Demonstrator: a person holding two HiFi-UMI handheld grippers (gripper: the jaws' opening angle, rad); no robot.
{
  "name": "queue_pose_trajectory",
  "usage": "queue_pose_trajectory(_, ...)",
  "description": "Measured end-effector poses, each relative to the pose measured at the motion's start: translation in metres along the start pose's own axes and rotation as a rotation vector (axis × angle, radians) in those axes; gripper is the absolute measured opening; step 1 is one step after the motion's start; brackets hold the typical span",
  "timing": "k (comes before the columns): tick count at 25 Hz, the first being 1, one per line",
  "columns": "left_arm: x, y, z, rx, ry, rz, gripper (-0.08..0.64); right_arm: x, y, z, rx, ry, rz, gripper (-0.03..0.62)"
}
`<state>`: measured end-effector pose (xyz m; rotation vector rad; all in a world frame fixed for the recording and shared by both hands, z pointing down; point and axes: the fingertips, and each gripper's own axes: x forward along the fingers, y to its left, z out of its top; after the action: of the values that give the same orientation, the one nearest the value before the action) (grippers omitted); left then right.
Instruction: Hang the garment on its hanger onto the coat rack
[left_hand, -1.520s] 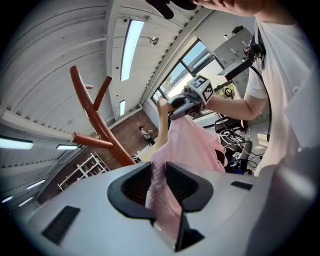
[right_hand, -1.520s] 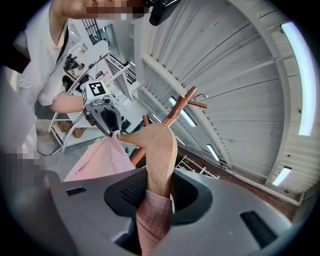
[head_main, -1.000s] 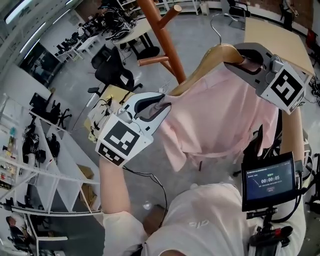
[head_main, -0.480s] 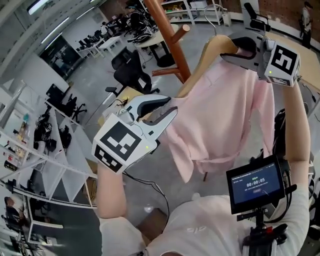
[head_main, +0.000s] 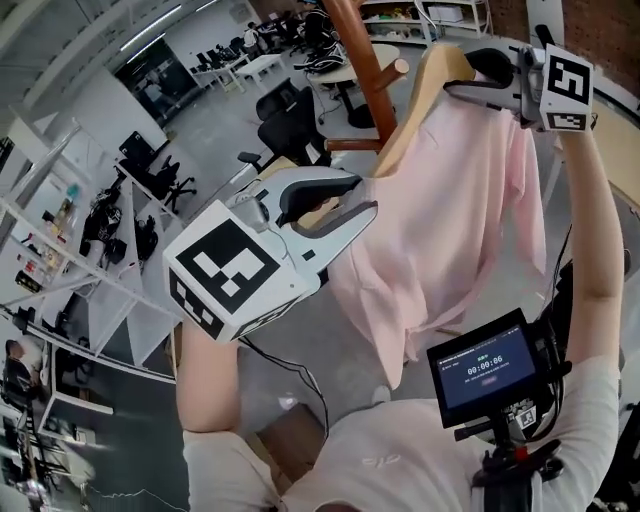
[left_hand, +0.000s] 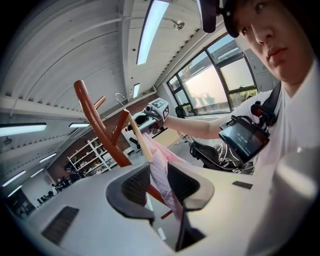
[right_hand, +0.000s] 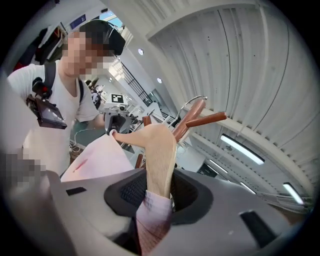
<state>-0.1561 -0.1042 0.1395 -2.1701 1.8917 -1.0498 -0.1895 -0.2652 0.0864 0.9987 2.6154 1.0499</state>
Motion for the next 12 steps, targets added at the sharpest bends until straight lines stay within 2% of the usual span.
queue_pose_trajectory(3, 0.002, 0.004, 0.010, -0.021, -0.016, 0.009, 0.100, 0.007, -0.014, -0.003, 0.010, -0.045, 0.062, 0.126)
queue_pose_trajectory(8, 0.013, 0.021, -0.013, -0.060, -0.080, -0.006, 0.100, 0.052, -0.026, -0.042, 0.021, -0.133, 0.167, 0.126)
queue_pose_trajectory(12, 0.004, 0.010, 0.017, -0.071, -0.133, -0.039, 0.089, 0.050, -0.032, -0.024, 0.012, -0.197, 0.239, 0.126)
